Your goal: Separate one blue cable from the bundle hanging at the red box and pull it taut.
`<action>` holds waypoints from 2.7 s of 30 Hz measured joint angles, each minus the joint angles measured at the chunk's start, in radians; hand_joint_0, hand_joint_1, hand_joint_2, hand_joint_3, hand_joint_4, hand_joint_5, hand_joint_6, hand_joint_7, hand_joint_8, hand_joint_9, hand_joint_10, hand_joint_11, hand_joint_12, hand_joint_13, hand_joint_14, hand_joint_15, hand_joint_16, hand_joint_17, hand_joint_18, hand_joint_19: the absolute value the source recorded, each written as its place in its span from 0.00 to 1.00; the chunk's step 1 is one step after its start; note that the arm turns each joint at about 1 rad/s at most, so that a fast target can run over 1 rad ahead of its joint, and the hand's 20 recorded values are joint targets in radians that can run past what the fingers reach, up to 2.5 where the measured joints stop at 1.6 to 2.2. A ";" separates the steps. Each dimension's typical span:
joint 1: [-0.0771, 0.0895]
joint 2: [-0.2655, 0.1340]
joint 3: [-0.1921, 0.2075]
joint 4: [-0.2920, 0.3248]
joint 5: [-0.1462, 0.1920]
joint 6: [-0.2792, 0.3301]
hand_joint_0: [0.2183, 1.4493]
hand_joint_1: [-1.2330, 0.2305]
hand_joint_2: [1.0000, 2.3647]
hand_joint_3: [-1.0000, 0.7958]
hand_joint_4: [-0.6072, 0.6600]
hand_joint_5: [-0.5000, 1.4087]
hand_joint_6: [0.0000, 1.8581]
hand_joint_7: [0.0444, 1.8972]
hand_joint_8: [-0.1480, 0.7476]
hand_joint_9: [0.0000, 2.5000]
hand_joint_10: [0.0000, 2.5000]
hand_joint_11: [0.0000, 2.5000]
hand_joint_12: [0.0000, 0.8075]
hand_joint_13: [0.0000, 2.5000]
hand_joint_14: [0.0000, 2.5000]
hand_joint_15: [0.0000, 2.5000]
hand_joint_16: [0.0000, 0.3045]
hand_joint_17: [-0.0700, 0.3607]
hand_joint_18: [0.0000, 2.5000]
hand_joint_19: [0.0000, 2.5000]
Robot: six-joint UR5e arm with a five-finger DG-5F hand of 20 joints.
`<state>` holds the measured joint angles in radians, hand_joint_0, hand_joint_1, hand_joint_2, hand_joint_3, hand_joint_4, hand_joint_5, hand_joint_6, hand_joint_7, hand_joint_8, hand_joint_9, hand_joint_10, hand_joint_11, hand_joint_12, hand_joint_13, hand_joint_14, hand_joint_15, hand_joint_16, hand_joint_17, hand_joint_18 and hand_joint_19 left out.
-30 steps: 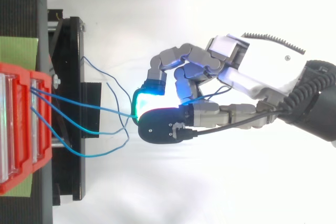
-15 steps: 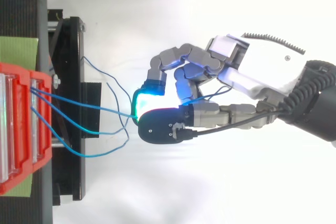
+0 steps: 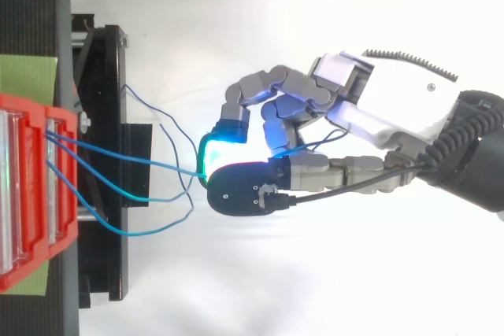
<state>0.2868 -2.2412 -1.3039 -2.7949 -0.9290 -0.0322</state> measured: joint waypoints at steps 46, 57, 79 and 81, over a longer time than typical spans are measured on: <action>0.000 0.000 0.000 0.000 0.000 0.000 0.49 0.38 0.20 0.67 0.67 0.15 0.52 0.56 0.54 0.27 0.93 0.43 0.44 0.24 1.00 0.47 0.09 0.31 0.36 0.73; 0.000 0.000 0.000 0.000 0.000 0.000 0.49 0.38 0.20 0.67 0.67 0.15 0.52 0.56 0.54 0.27 0.94 0.43 0.44 0.24 1.00 0.47 0.09 0.31 0.36 0.73; 0.000 0.000 0.000 0.000 0.001 0.000 0.49 0.38 0.19 0.67 0.67 0.15 0.52 0.57 0.54 0.27 0.94 0.43 0.44 0.24 1.00 0.46 0.10 0.31 0.36 0.73; 0.000 0.000 0.000 0.000 0.000 0.000 0.49 0.38 0.20 0.67 0.67 0.15 0.52 0.57 0.54 0.27 0.94 0.43 0.44 0.24 1.00 0.48 0.10 0.31 0.36 0.73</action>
<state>0.2868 -2.2411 -1.3039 -2.7949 -0.9289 -0.0322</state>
